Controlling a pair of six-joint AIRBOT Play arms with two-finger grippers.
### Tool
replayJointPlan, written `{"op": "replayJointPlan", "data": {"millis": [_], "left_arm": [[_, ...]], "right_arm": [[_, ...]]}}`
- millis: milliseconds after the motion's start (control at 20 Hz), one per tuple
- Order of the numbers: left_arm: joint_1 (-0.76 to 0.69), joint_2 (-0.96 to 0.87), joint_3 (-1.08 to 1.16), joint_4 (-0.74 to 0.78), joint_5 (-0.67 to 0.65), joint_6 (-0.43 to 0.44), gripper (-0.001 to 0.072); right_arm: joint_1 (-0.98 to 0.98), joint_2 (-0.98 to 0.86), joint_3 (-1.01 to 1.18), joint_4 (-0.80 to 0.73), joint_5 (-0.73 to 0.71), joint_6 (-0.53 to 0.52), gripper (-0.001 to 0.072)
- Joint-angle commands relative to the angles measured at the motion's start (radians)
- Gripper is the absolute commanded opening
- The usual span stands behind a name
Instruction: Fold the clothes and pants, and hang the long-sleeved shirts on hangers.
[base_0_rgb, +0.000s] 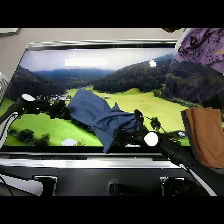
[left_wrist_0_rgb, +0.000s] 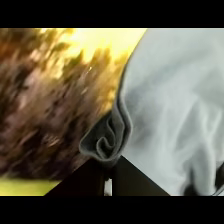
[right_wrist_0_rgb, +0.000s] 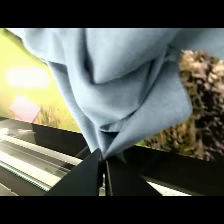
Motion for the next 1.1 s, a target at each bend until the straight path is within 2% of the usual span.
{"op": "replayJointPlan", "data": {"millis": [0,100,150,250,450,600,800,950,1050], "left_arm": [[-0.019,0.007,0.035,-0.041,0.028,0.001,0.0014],[-0.006,0.066,0.091,-0.040,0.030,0.002,0.0013],[0.004,0.104,0.129,-0.034,0.029,0.001,0.0013],[0.029,0.198,0.224,0.003,0.029,-0.006,0.0012],[0.069,0.411,0.452,0.192,0.024,-0.106,0.0012],[0.081,0.590,0.573,0.327,-0.011,-0.179,0.0013],[0.082,0.838,0.597,0.430,-0.079,-0.211,0.0012],[0.082,0.982,0.597,0.512,-0.172,-0.269,0.0013],[0.082,1.027,0.597,0.522,-0.210,-0.275,0.0013]], "right_arm": [[0.001,0.031,0.068,-0.243,0.059,0.119,0.0025],[-0.040,0.053,0.176,-0.517,0.180,0.273,0.0025],[-0.084,0.062,0.254,-0.637,0.259,0.314,0.0025],[-0.187,0.072,0.434,-0.770,0.377,0.287,0.0025],[-0.335,0.072,0.844,-0.793,0.510,0.064,0.0026],[-0.349,0.098,1.105,-0.841,0.631,-0.022,0.0026],[-0.349,0.223,1.277,-0.841,0.673,-0.053,0.0026],[-0.349,0.338,1.293,-0.848,0.612,-0.050,0.0026],[-0.349,0.364,1.293,-0.864,0.567,-0.013,0.0026]]}}
